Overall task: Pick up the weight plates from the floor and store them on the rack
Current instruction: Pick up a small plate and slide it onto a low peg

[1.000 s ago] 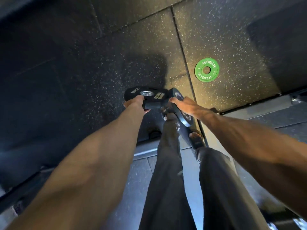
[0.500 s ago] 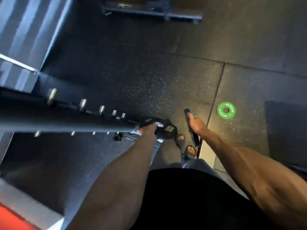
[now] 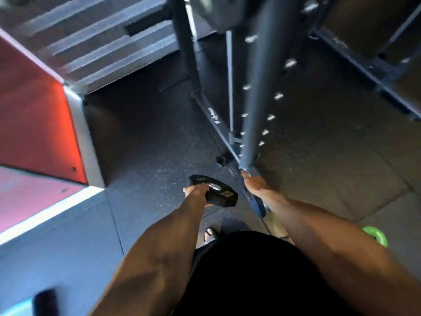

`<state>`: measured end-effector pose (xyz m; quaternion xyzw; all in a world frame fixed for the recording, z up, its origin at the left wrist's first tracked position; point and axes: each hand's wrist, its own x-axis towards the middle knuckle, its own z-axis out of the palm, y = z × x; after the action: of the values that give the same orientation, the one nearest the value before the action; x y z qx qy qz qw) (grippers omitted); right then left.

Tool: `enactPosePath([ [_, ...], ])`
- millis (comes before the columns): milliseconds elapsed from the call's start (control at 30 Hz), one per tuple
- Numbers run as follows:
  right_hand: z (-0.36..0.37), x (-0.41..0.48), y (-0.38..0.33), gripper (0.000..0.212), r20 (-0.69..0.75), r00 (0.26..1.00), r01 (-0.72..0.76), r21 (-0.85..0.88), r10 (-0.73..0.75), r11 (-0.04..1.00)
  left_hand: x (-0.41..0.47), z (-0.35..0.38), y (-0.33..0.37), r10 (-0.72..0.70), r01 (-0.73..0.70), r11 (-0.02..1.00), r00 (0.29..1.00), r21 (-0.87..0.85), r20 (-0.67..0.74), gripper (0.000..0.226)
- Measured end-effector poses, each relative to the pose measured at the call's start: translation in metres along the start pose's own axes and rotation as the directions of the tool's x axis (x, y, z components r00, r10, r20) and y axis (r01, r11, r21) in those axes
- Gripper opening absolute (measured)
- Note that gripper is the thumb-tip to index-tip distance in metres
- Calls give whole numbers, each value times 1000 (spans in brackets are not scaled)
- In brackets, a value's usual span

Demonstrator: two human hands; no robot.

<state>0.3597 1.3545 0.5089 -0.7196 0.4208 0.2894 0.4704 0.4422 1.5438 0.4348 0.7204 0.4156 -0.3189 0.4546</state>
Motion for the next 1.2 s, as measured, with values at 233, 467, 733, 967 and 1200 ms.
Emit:
enactPosePath([
  [233, 114, -27, -125, 99, 71, 994, 101, -257, -86, 961, -1, -165, 43, 21, -30, 992, 997, -122, -70, 59],
  [467, 190, -21, -219, 94, 219, 957, 253, -307, -191, 918, 40, -282, 90, 206, -206, 979, 972, 16, -114, 55],
  [733, 259, 32, -316, 90, 261, 945, 262, -245, -196, 934, 111, -363, 164, 342, -341, 940, 938, 32, -51, 62],
  [967, 290, 62, -399, 80, 211, 947, 276, -156, -241, 948, 173, -416, 259, 396, -403, 909, 915, 110, 79, 62],
  [1200, 309, 101, -463, 87, 91, 976, 199, -19, -196, 980, 215, -442, 354, 435, -483, 861, 861, 159, 263, 70],
])
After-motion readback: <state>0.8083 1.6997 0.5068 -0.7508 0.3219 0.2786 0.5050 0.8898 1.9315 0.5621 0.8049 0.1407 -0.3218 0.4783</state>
